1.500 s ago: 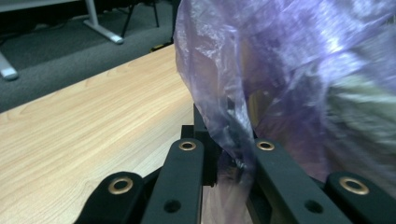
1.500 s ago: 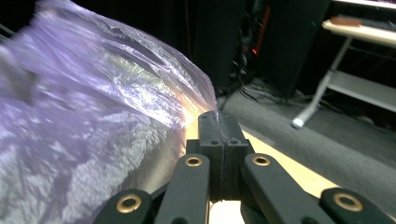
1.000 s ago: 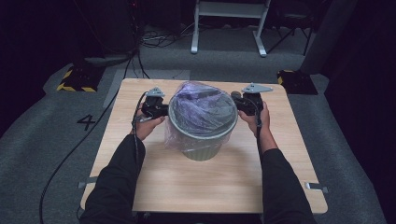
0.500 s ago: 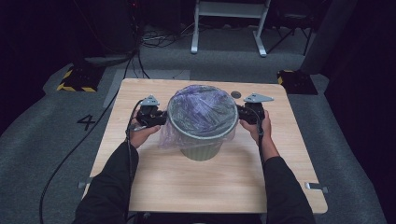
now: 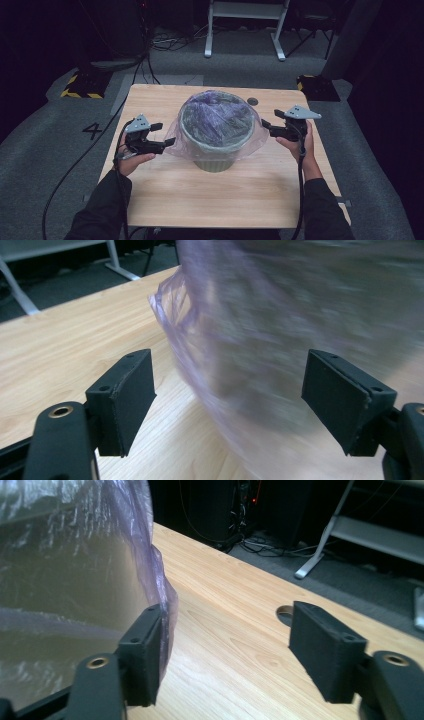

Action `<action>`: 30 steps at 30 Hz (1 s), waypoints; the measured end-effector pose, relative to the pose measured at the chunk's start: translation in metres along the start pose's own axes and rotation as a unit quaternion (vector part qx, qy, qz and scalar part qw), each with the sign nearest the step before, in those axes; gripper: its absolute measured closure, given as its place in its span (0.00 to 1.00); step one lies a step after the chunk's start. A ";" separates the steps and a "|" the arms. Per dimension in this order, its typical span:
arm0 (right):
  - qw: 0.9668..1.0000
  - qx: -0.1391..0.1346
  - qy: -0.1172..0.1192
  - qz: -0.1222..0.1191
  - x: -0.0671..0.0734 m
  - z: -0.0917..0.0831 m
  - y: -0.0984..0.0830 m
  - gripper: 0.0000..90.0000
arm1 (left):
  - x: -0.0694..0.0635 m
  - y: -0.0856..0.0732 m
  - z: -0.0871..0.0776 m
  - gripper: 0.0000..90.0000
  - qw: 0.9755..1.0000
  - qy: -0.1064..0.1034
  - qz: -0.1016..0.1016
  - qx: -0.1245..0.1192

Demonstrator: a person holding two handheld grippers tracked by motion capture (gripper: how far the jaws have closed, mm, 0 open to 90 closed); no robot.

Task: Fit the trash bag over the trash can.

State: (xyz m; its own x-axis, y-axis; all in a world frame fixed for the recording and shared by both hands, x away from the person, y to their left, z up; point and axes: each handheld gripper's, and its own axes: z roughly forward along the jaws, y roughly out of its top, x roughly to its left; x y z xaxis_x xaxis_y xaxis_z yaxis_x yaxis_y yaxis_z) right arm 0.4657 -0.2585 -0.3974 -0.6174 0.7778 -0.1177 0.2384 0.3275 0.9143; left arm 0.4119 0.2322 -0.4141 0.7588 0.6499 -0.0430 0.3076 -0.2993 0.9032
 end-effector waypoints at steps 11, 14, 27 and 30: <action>0.995 0.004 0.028 -0.091 0.032 -0.036 -0.005 0.30 | -0.033 -0.007 0.002 0.17 0.997 -0.053 0.058 0.024; 0.994 0.016 0.015 -0.109 0.035 -0.037 -0.008 0.32 | -0.037 -0.005 0.011 0.17 0.996 -0.057 0.069 0.031; 0.985 -0.008 0.109 -0.133 0.049 -0.029 -0.028 0.88 | -0.034 -0.005 0.035 1.00 0.994 -0.045 0.093 0.035; 0.982 -0.001 0.137 -0.126 0.050 -0.024 -0.035 1.00 | -0.032 -0.011 0.040 1.00 0.993 -0.052 0.093 0.053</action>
State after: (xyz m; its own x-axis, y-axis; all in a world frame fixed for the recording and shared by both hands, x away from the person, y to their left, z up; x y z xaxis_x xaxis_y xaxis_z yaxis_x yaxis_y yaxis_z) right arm 0.4084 -0.2440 -0.4255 -0.8357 0.4977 -0.2320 0.0501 0.4898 0.8704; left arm 0.4077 0.1867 -0.4394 0.8616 0.5026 0.0710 0.2115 -0.4826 0.8499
